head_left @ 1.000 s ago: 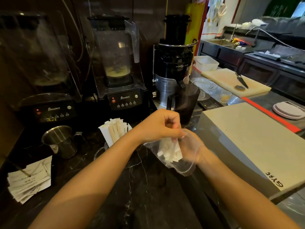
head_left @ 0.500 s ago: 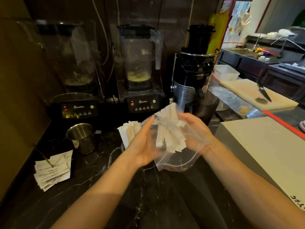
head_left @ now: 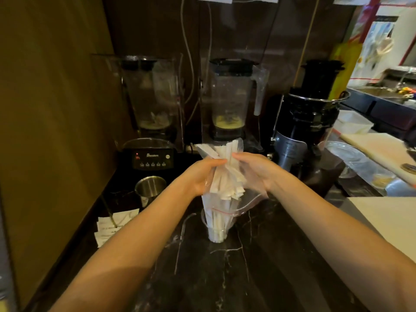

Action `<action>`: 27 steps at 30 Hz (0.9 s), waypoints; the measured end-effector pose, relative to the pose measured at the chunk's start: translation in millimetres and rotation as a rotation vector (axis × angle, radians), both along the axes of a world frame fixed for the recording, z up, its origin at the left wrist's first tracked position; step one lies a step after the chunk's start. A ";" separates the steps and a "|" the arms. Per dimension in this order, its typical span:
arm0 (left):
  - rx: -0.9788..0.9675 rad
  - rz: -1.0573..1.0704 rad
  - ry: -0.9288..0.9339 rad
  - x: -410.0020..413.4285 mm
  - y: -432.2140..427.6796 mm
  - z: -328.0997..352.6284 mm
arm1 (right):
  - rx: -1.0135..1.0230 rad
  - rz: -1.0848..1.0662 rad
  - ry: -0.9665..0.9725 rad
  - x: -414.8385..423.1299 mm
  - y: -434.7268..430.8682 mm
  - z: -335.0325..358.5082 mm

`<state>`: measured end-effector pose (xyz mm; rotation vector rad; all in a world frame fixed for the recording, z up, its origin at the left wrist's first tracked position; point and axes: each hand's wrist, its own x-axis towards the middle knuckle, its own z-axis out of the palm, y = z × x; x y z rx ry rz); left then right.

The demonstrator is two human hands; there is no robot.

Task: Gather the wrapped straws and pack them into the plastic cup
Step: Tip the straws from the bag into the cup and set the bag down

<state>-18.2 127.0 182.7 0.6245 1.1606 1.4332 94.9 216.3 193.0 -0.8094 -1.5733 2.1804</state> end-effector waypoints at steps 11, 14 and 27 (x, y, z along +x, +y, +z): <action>0.199 0.109 0.378 -20.5 15.7 -23.7 | 0.481 -0.054 0.076 -23.6 -0.1 -30.9; 0.250 0.106 0.411 -23.2 15.2 -34.6 | 0.551 -0.043 0.098 -24.8 -3.2 -38.7; 0.242 0.095 0.438 -32.5 4.6 -50.8 | 0.568 -0.056 0.111 -22.1 -7.9 -50.6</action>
